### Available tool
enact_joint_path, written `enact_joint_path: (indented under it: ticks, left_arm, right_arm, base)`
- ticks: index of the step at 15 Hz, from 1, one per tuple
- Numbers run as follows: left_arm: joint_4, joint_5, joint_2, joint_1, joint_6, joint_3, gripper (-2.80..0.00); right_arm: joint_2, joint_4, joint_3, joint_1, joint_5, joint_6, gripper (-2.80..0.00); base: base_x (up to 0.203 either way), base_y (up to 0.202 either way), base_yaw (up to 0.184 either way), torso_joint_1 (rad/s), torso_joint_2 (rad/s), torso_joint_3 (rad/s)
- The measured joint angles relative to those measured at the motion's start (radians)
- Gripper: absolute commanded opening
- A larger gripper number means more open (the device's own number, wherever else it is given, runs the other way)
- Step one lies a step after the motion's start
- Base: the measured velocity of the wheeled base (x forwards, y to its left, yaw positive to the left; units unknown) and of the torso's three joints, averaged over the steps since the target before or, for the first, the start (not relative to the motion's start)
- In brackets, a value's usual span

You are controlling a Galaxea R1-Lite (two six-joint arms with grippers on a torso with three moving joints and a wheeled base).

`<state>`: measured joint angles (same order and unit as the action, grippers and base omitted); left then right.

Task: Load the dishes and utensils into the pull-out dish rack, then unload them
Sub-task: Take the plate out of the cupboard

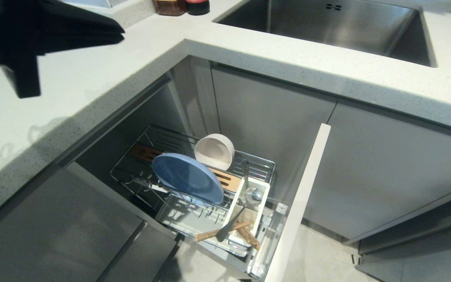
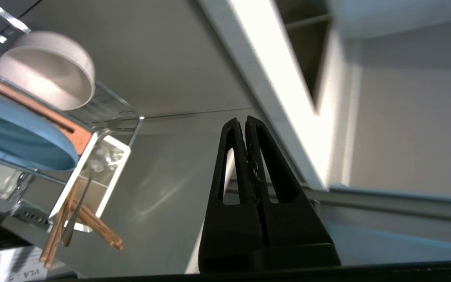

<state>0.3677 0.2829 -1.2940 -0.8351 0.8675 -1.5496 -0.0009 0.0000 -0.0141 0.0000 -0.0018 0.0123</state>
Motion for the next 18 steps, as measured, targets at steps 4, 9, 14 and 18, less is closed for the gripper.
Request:
enact_joint_path:
  ticks: [4,9,14,18]
  left_arm:
    - [-0.044,0.280,-0.147,-0.130,0.091,0.048,-2.80]
    - [-0.049,0.464,-0.256,-0.150,0.218,0.092,-2.80]
    - [0.028,0.642,-0.331,-0.129,0.346,0.139,0.00]
    - [0.110,0.652,-0.360,-0.128,0.450,0.138,0.00]
  right_arm:
    - [0.000,0.000,0.012,0.000,0.000,0.000,-2.80]
    - [0.000,0.000,0.014,0.000,0.000,0.000,-2.80]
    - [0.000,0.000,0.014,0.000,0.000,0.000,-2.80]
    - [0.000,0.000,0.014,0.000,0.000,0.000,-2.80]
  base:
    - [0.000,0.000,0.000,0.000,0.00,0.000]
    - [0.000,0.000,0.000,0.000,0.00,0.000]
    - [0.000,0.000,0.000,0.000,0.00,0.000]
    - [0.000,0.000,0.000,0.000,0.00,0.000]
